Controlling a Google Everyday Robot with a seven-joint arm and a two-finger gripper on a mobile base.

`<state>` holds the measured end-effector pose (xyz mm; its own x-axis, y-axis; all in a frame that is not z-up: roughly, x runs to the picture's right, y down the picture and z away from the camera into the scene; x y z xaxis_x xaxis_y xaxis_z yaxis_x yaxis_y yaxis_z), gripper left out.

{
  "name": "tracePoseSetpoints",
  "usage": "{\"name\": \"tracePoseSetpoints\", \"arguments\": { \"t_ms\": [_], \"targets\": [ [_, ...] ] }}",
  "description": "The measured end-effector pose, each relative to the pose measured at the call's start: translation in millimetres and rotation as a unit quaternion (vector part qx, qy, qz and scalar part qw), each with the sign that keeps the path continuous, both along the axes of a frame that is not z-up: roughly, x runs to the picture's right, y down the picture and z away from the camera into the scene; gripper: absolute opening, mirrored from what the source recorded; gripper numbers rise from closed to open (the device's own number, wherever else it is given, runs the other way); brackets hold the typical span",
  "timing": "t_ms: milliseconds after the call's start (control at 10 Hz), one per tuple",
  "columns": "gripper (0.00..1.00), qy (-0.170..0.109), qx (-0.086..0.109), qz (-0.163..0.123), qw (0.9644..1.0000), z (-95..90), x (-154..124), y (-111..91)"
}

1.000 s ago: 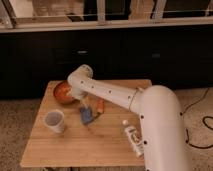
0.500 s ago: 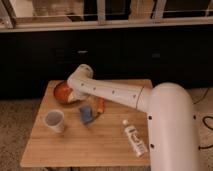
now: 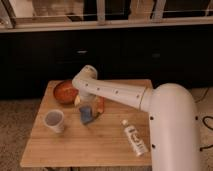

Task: Place the white sponge in the ceramic cup

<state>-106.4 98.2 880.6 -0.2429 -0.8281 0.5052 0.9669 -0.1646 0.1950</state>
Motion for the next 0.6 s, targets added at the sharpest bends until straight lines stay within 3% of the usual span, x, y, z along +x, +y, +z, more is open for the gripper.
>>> {"name": "tracePoseSetpoints", "arguments": {
  "t_ms": [600],
  "targets": [
    [0.80,-0.013,-0.033,-0.032,0.9989,12.6,-17,30]
  ]
}}
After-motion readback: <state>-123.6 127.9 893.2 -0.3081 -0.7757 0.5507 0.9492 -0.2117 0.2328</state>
